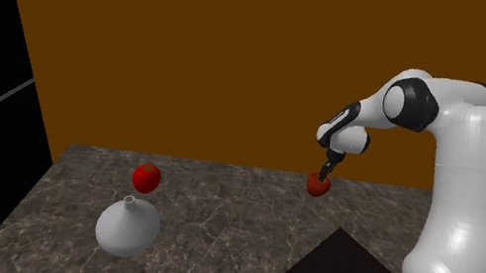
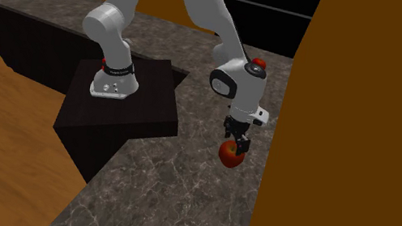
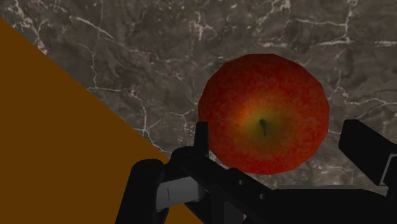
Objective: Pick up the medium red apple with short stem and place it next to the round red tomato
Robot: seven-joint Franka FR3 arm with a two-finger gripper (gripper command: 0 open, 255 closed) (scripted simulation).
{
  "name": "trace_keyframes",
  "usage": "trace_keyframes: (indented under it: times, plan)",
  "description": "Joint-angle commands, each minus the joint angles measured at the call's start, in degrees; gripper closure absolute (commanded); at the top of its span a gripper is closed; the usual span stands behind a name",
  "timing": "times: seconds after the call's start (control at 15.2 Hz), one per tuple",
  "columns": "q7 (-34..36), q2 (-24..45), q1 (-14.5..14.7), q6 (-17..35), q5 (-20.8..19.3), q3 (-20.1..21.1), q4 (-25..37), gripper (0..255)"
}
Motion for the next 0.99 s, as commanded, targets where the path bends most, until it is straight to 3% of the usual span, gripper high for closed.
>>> trace_keyframes:
  times: [0.0, 0.33, 0.4, 0.92]
  plan:
    - [-0.1, 0.2, -0.1, 0.2, 0.1, 0.1, 0.1, 0]
    - [-0.1, 0.2, -0.1, 0.2, 0.1, 0.1, 0.1, 0]
    - [-0.1, 0.2, -0.1, 0.2, 0.1, 0.1, 0.1, 255]
    - [-0.1, 0.2, -0.1, 0.2, 0.1, 0.1, 0.1, 255]
